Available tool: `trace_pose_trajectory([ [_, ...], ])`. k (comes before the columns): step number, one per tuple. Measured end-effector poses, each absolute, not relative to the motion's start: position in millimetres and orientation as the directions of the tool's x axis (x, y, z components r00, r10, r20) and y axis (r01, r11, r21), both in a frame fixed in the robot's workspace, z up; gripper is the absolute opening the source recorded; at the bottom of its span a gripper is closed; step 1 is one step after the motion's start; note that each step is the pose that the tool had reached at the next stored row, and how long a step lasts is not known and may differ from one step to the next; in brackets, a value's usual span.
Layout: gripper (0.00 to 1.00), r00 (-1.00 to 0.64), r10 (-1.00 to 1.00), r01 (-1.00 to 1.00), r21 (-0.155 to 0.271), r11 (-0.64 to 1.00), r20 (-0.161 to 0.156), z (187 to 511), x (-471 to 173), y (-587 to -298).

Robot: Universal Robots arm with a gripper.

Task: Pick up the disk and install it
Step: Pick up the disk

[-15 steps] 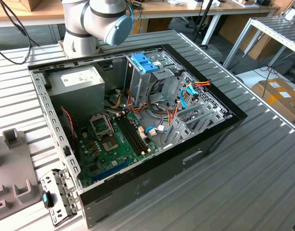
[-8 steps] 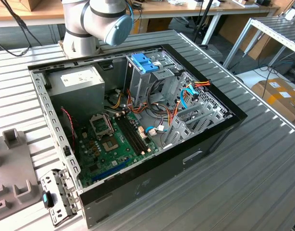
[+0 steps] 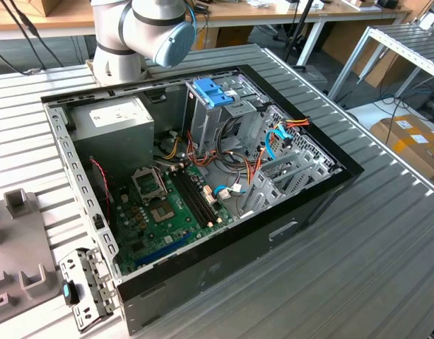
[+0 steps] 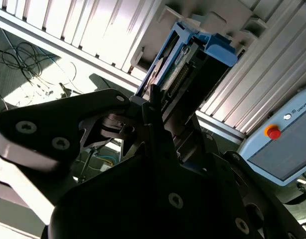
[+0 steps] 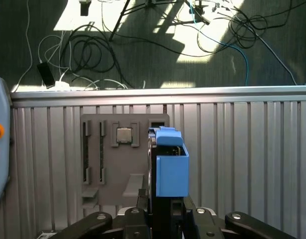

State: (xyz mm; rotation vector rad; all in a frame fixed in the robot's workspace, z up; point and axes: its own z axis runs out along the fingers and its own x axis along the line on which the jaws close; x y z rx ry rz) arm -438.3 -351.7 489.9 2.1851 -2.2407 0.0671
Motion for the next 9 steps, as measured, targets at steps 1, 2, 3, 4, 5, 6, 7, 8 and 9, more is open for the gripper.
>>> trace_pose_trajectory([
  [1, 0.35, -0.026, -0.999, -0.999, -0.023, 0.025, 0.038, 489.9, -438.3, -351.7],
  [2, 0.35, -0.026, -0.999, -0.999, -0.023, 0.025, 0.038, 490.0, -438.3, -351.7],
  [3, 0.35, -0.026, -0.999, -0.999, -0.023, 0.025, 0.038, 490.0, -438.3, -351.7],
  [4, 0.35, -0.026, -0.999, -0.999, -0.023, 0.025, 0.038, 490.1, -438.3, -351.7],
  [5, 0.35, -0.026, -0.999, -0.999, -0.023, 0.025, 0.038, 490.1, -438.3, -351.7],
  [6, 0.35, -0.026, -0.999, -0.999, -0.023, 0.025, 0.038, 490.1, -438.3, -351.7],
  [7, 0.35, -0.026, -0.999, -0.999, -0.023, 0.025, 0.038, 490.1, -438.3, -351.7],
  [8, 0.35, -0.026, -0.999, -0.999, -0.023, 0.025, 0.038, 490.1, -438.3, -351.7],
  [9, 0.35, -0.026, -0.999, -0.999, -0.023, 0.025, 0.038, 490.1, -438.3, -351.7],
])
